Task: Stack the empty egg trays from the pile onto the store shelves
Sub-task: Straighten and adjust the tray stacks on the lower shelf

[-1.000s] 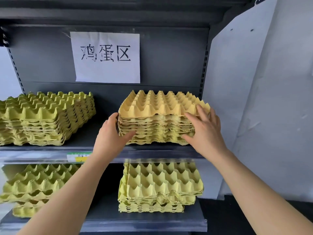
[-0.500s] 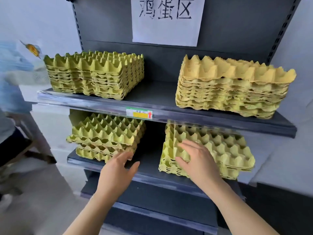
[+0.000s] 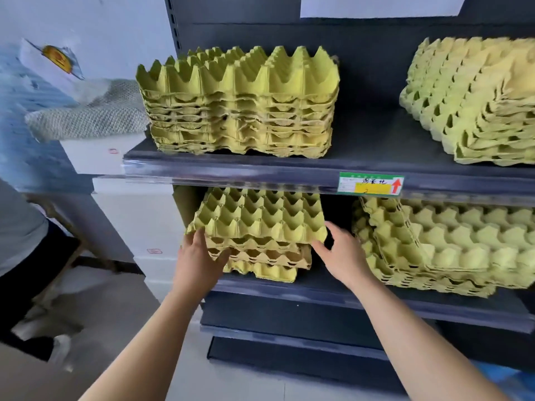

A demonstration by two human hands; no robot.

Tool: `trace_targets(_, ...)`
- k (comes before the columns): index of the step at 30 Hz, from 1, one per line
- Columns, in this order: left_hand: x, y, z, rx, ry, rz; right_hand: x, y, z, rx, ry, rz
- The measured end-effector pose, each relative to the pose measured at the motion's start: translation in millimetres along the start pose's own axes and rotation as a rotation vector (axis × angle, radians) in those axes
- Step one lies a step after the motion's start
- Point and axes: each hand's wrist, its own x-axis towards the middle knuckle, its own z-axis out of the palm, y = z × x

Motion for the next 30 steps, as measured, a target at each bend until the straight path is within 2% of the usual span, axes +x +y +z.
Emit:
trace_targets(3,37,-17,-5,-0.027,-0.074,0.016,17,-6,18,0.08,0.012,0.135)
trace_targets(6,62,-24,-4,-0.108,-0.147,-0.02,26,-10,28,0.135,0.039,0.18)
trace_targets(14,78,-37,-9,-0.429,0.063,-0.043,37,-28,43,0.203,0.195,0.1)
trace_targets(17,74,-45,-10,-0.471,0.11,-0.068,46,-37,48,0.22,0.157,0.075)
trace_targets(22,72,-46,3,-0.472,0.056,-0.065,57,-27,54,0.155,0.087,0.126)
trace_targets(30,78,-47,8,-0.456,0.042,-0.076,61,-13,59,0.211,0.02,0.14)
